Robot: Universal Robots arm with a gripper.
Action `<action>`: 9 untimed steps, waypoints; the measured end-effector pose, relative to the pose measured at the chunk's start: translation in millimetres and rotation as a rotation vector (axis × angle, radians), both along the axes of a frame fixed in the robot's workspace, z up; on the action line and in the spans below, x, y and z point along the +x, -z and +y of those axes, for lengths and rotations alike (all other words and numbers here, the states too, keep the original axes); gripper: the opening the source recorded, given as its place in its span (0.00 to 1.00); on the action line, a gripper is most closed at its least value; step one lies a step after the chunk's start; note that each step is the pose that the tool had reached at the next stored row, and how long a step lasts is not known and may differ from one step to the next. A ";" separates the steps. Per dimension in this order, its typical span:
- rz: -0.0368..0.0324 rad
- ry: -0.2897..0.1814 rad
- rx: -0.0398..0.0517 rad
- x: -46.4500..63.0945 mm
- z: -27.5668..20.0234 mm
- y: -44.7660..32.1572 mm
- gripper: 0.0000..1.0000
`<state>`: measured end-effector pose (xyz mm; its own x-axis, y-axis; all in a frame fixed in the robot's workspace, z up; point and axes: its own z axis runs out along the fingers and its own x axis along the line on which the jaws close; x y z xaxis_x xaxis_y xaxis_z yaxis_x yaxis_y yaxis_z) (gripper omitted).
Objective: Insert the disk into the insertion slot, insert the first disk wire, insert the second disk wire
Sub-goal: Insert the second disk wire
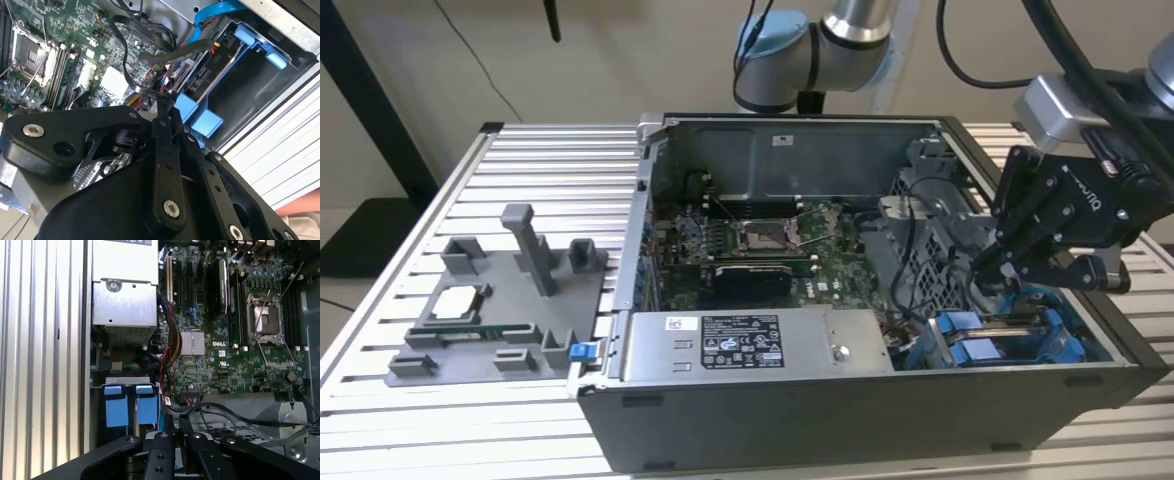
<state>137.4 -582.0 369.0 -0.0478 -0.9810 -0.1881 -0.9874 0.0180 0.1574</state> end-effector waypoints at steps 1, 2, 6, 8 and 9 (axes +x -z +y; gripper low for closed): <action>0.0003 0.000 0.0000 0.9 0.0 0.4 0.00; 0.0003 0.000 -0.0002 1.8 0.0 0.8 0.00; 0.0021 0.000 0.0000 10.8 -0.1 4.8 0.00; 0.0026 0.000 -0.0004 12.6 -2.7 7.7 0.00; 0.0028 0.001 -0.0003 12.6 -4.3 9.1 0.00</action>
